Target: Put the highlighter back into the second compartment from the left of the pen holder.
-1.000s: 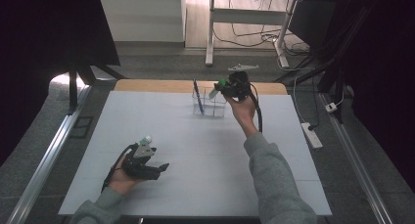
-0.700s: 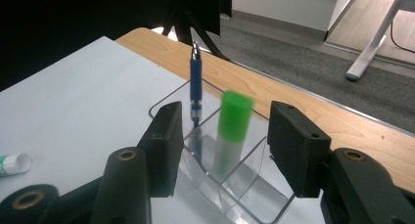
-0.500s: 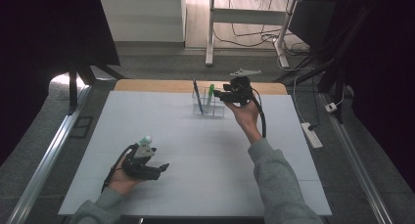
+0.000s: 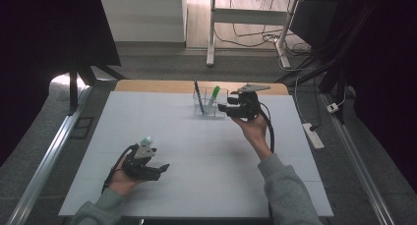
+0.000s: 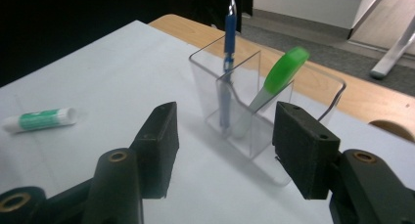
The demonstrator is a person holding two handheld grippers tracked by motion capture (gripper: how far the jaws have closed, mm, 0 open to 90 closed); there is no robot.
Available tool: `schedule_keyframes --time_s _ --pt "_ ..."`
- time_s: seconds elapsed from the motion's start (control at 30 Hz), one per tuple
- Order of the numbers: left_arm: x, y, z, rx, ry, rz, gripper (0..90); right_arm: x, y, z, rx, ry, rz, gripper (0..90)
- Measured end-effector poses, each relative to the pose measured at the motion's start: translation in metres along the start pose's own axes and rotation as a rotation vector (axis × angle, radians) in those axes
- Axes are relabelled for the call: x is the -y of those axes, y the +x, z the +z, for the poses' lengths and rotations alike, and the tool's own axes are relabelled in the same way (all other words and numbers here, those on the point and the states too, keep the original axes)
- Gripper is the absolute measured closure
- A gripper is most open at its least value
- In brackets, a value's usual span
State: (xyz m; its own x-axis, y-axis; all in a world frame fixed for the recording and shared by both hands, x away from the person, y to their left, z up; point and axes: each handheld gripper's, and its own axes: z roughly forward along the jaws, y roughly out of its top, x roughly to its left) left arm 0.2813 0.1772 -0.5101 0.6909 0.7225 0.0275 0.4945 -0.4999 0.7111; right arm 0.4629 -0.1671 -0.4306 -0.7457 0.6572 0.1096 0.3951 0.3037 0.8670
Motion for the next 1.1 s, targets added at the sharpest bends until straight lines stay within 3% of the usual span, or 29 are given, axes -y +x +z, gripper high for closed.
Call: schedule_keyframes --time_s 0.6,1.1 --pt "-0.001 0.002 -0.002 -0.008 -0.003 -0.010 24.5 0.058 0.012 -0.065 -0.013 0.035 -0.020 42.5" --pt "-0.003 0.011 -0.011 -0.031 -0.021 -0.040 24.7 0.094 0.014 -0.093 -0.019 0.094 -0.027 41.3"
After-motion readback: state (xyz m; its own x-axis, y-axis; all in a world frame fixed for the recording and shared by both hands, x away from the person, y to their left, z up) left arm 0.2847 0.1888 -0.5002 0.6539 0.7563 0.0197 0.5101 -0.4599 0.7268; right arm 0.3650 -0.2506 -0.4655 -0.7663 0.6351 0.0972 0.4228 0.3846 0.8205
